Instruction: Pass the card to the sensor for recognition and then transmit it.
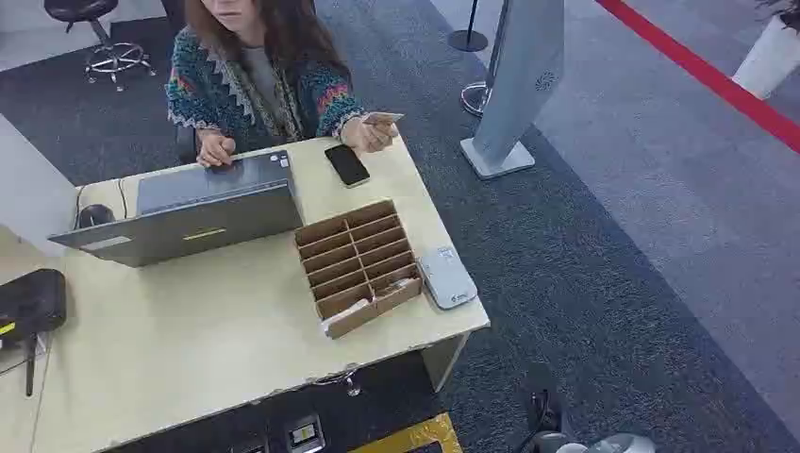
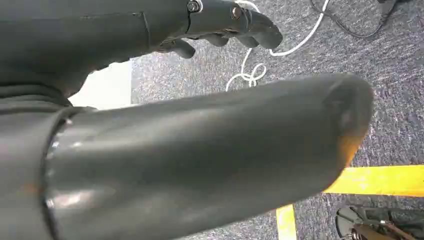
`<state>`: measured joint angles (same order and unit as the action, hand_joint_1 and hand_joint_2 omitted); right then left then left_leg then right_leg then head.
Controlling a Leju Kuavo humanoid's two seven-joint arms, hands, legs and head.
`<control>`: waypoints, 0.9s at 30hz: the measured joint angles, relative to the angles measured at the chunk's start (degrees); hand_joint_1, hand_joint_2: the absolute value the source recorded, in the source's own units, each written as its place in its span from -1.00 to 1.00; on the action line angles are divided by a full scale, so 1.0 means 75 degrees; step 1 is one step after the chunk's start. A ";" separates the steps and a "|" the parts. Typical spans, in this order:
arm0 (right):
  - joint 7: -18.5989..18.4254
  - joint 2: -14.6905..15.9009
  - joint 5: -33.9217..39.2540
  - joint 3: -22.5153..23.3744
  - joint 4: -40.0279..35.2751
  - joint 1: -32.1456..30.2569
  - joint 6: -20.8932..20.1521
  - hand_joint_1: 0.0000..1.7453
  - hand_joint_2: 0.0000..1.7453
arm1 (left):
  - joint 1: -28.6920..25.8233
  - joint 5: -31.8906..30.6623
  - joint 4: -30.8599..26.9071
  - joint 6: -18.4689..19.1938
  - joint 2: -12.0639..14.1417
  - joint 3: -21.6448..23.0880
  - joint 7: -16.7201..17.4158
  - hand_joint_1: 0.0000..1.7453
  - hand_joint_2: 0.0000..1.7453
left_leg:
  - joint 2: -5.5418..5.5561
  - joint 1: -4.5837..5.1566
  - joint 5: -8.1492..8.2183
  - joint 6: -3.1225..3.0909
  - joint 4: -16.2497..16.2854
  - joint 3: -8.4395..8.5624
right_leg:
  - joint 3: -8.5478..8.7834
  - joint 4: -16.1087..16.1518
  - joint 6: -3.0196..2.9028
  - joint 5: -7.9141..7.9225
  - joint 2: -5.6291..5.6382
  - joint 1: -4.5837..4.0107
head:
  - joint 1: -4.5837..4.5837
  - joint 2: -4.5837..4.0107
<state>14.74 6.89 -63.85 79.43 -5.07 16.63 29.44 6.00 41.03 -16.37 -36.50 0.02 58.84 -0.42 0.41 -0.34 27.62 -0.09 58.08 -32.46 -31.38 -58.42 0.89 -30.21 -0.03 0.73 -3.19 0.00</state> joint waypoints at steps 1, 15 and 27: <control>0.0245 0.0073 0.0449 0.0085 -0.0041 0.0088 -0.0026 -1.00 1.00 | 0.0001 0.0000 0.0000 -0.0003 0.0000 0.0000 -0.0020 -1.00 -1.00 | 0.0000 0.0000 0.0000 0.0000 0.0000 0.0000 | 0.0000 0.0000 0.0000 0.0000 0.0000 0.0000 | 0.0000 0.0000; -0.2359 0.0804 0.8730 -0.2409 -0.5241 -0.0381 0.1317 -1.00 1.00 | -0.0029 0.0458 0.0029 -0.0117 0.0009 -0.0003 -0.0440 -1.00 -1.00 | -0.0078 0.0037 0.0046 -0.0013 -0.0003 0.0005 | 0.0007 -0.0012 0.0013 -0.0015 0.0072 0.0032 | 0.0000 0.0000; -0.2359 0.0854 0.7718 -0.5062 -0.9467 0.0140 0.1355 -1.00 1.00 | 0.0059 0.0618 0.0038 -0.0201 -0.0017 -0.0003 -0.0443 -1.00 -1.00 | 0.0000 0.0042 0.0013 -0.0048 -0.0001 0.0027 | 0.0041 -0.0012 0.0021 -0.0011 -0.0020 0.0038 | 0.0000 0.0000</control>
<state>-2.95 13.29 -5.96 41.47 -76.08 17.68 39.60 6.44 45.66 -16.09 -38.01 -0.11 58.82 -3.74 0.41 -0.02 27.72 -0.45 58.07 -32.26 -31.07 -58.51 1.05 -30.29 -0.19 1.01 -3.19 0.00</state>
